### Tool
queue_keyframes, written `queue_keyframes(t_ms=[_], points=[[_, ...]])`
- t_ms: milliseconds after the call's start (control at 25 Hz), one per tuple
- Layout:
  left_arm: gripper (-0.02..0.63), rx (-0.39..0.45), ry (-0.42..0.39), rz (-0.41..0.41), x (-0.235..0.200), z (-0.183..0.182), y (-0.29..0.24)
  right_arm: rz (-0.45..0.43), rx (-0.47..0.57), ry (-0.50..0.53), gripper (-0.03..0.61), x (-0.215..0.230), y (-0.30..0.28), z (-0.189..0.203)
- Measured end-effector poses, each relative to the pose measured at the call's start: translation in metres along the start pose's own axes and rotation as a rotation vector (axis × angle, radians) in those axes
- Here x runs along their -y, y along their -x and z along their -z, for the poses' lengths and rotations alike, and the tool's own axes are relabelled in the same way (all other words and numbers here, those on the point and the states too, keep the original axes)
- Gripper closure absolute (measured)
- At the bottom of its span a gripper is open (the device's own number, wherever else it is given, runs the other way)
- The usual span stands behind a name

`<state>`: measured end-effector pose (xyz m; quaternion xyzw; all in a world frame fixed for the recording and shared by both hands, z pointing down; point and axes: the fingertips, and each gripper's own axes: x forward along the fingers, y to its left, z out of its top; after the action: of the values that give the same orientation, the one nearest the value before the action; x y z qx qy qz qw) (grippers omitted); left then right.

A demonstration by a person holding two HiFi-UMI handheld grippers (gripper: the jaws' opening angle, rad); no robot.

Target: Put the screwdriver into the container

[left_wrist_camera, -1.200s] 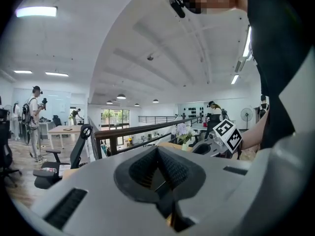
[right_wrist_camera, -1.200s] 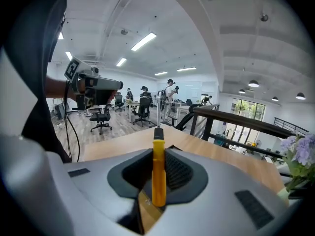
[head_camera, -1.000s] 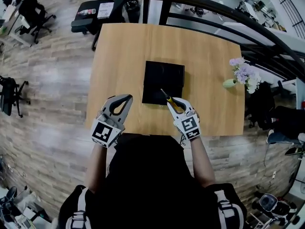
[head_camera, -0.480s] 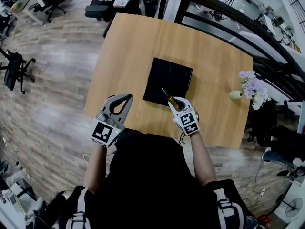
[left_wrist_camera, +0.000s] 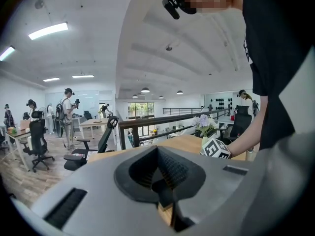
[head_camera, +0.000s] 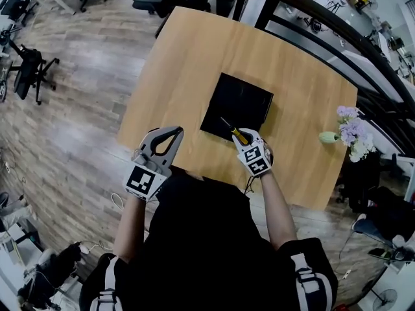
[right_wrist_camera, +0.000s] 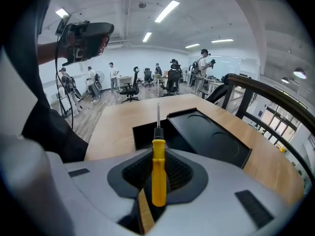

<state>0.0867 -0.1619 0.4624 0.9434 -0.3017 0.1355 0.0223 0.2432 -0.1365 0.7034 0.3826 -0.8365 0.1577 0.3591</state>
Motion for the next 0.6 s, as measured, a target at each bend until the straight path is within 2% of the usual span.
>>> queue_keyframes(t_ms=[600], points=[[0.591,-0.039,0.012,-0.096,0.007,0.011,0.021,-0.052,-0.12,0.068,0.492,0.009,-0.039,0.022]])
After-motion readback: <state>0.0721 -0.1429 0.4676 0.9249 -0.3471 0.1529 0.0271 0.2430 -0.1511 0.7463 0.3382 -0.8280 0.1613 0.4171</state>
